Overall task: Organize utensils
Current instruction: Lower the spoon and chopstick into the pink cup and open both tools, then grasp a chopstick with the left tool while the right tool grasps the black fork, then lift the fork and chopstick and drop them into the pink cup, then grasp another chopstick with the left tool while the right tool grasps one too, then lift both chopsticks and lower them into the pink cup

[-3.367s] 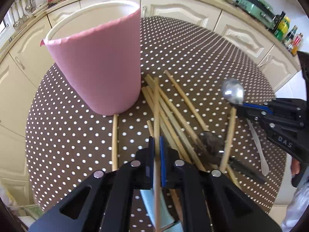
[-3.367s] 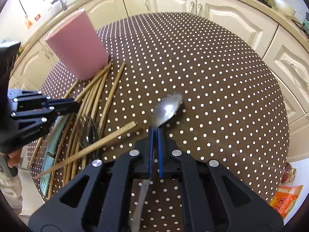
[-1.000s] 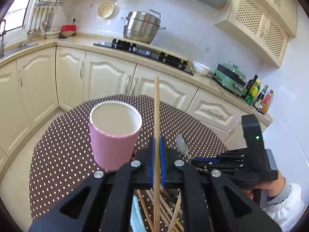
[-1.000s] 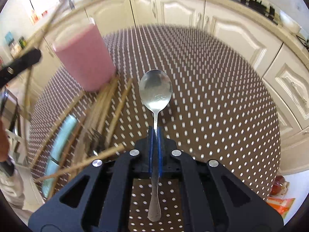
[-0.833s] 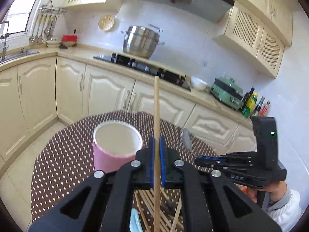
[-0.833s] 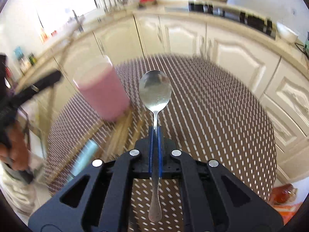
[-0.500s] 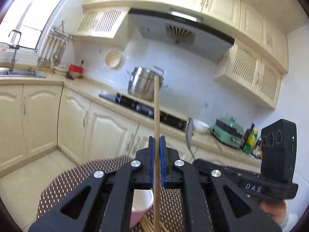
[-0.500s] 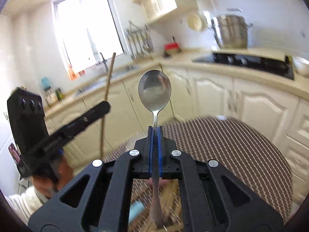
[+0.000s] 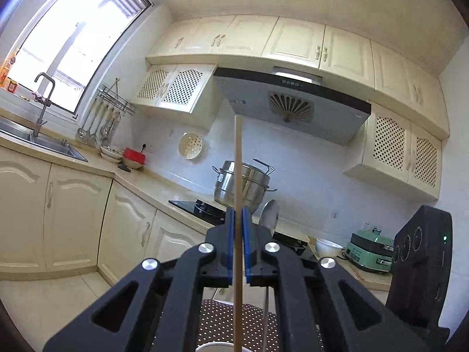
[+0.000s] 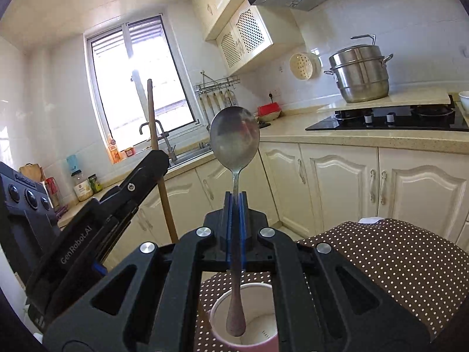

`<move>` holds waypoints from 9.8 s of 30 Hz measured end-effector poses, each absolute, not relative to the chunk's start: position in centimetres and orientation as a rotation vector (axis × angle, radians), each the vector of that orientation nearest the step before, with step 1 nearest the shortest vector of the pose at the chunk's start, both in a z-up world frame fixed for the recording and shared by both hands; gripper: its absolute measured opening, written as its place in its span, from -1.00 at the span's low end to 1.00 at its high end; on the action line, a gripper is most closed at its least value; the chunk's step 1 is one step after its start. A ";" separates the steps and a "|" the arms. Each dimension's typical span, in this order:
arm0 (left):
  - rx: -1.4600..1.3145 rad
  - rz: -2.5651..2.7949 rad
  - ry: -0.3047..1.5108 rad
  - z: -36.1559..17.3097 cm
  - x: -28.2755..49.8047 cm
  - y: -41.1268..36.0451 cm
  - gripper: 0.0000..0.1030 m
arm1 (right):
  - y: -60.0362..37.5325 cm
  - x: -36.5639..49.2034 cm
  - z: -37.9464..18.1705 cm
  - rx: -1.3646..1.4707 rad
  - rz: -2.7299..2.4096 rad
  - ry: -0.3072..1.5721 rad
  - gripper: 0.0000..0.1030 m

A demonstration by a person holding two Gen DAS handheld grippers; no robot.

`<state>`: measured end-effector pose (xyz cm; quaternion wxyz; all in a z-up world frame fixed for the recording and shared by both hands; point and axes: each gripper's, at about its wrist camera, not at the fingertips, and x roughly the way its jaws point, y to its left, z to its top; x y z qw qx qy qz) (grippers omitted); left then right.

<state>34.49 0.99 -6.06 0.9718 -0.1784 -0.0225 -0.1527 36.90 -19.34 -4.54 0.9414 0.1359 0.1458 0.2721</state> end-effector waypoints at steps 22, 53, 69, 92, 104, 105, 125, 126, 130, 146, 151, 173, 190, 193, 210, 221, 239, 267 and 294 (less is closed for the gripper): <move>-0.242 -0.276 0.200 -10.7 32.9 1.3 -0.33 | -19.5 33.2 -8.0 0.227 0.520 0.328 -0.91; -0.176 -0.248 0.472 -10.7 26.9 2.5 0.30 | -19.6 27.9 -8.6 0.189 0.383 0.397 0.10; 0.110 -0.514 0.784 -15.9 22.6 -5.2 0.29 | -24.8 20.7 -11.3 0.066 0.216 0.576 0.25; 0.083 -0.574 1.022 -21.5 24.6 -9.5 -0.88 | -23.9 18.9 -17.6 -0.120 0.323 0.896 0.05; -0.013 -0.527 0.962 -18.8 24.7 -6.7 -0.88 | -21.7 21.9 -19.0 -0.235 0.385 1.043 -0.30; -0.014 -0.523 0.960 -18.7 24.7 -6.5 -0.88 | -21.5 22.2 -19.1 -0.238 0.388 1.051 -0.30; -0.180 -0.578 0.648 -13.1 23.3 -2.7 -0.88 | -24.4 24.3 -15.5 -0.018 0.468 0.916 -0.78; -0.196 -0.576 0.605 -12.5 23.1 -2.3 -0.88 | -24.6 24.0 -14.7 -0.002 0.469 0.876 -0.78; -0.261 -0.570 0.475 -10.4 23.0 -1.1 -0.88 | -24.7 23.0 -11.1 0.087 0.518 0.690 -0.77; -0.373 -0.437 0.099 -6.4 28.2 0.2 -0.88 | -20.8 27.9 -6.1 0.265 0.604 0.324 -0.77; -0.379 -0.396 0.044 -6.0 30.9 0.4 -0.88 | -20.0 31.2 -5.9 0.288 0.612 0.278 -0.77; -0.300 -0.268 -0.020 -8.1 35.7 -0.5 -0.88 | -18.6 34.4 -9.1 0.297 0.579 0.248 -0.77; -0.277 -0.245 0.145 -9.8 32.8 0.8 -0.86 | -18.7 32.1 -9.7 0.254 0.568 0.291 -0.77; -0.279 -0.231 0.174 -9.9 32.5 1.2 -0.64 | -18.7 31.5 -9.7 0.251 0.565 0.296 -0.77; -0.146 -0.245 0.413 -10.8 28.8 1.1 0.06 | -21.2 27.7 -9.7 0.220 0.460 0.369 -0.76; 0.102 -0.284 0.884 -17.7 28.8 -0.3 0.07 | -23.3 24.2 -12.1 0.106 0.378 0.501 -0.76; 0.159 -0.260 1.041 -21.6 27.2 -0.1 -0.40 | -22.1 24.5 -18.6 0.019 0.329 0.845 -0.15; 0.150 -0.299 1.055 -20.0 29.0 -2.5 -0.90 | -24.1 28.6 -19.1 0.013 0.356 1.094 -0.89; -0.232 -0.358 0.153 -5.6 23.1 0.9 -0.89 | -24.8 23.2 -3.9 0.213 0.547 0.381 -0.89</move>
